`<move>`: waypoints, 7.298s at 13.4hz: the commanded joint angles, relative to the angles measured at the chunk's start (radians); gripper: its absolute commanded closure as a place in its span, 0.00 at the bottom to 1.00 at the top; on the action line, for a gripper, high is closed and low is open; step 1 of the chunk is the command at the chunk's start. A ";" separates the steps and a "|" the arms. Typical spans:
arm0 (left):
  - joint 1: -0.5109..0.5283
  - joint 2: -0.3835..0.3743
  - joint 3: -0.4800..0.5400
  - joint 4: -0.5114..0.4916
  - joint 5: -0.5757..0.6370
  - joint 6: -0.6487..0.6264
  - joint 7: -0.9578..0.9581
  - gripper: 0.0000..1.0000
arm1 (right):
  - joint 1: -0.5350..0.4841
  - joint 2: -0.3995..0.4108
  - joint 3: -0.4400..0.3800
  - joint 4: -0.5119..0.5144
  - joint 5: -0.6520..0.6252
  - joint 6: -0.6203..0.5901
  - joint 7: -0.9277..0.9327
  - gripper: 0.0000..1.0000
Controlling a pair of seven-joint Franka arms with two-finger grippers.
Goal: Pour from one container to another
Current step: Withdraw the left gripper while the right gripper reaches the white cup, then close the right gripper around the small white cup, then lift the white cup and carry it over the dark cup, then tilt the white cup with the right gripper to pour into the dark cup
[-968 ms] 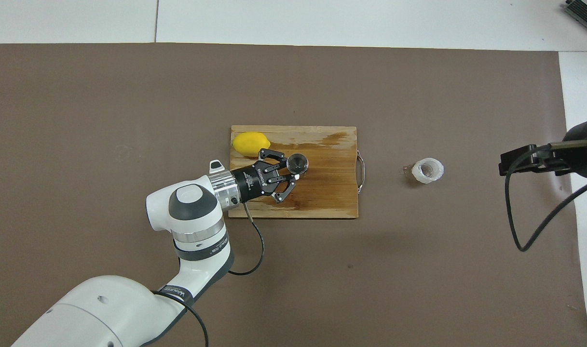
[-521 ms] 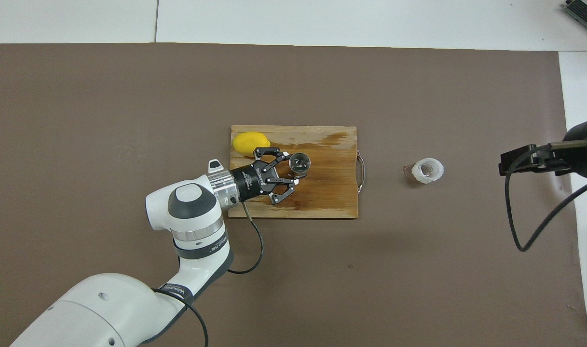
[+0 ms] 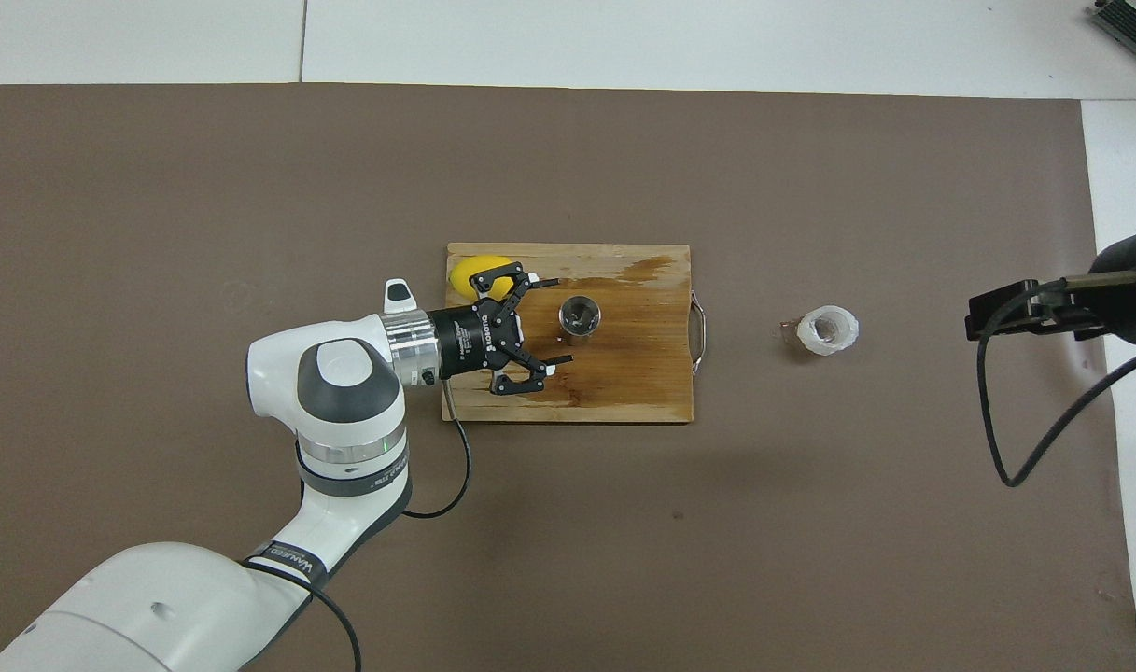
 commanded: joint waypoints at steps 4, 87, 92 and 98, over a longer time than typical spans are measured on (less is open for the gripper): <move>0.052 -0.141 0.014 -0.031 0.448 -0.047 -0.003 0.00 | -0.017 0.004 0.004 0.011 -0.011 -0.022 0.008 0.00; 0.370 -0.353 0.003 0.458 1.743 -0.810 0.684 0.00 | 0.422 0.258 0.025 -0.138 -0.107 0.665 -1.368 1.00; 0.370 -0.353 0.003 0.458 1.743 -0.810 0.684 0.00 | 0.485 0.291 0.027 -0.113 -0.299 0.680 -1.277 1.00; 0.370 -0.353 0.003 0.458 1.743 -0.810 0.684 0.00 | 0.529 0.335 0.027 -0.113 -0.460 0.695 -1.228 1.00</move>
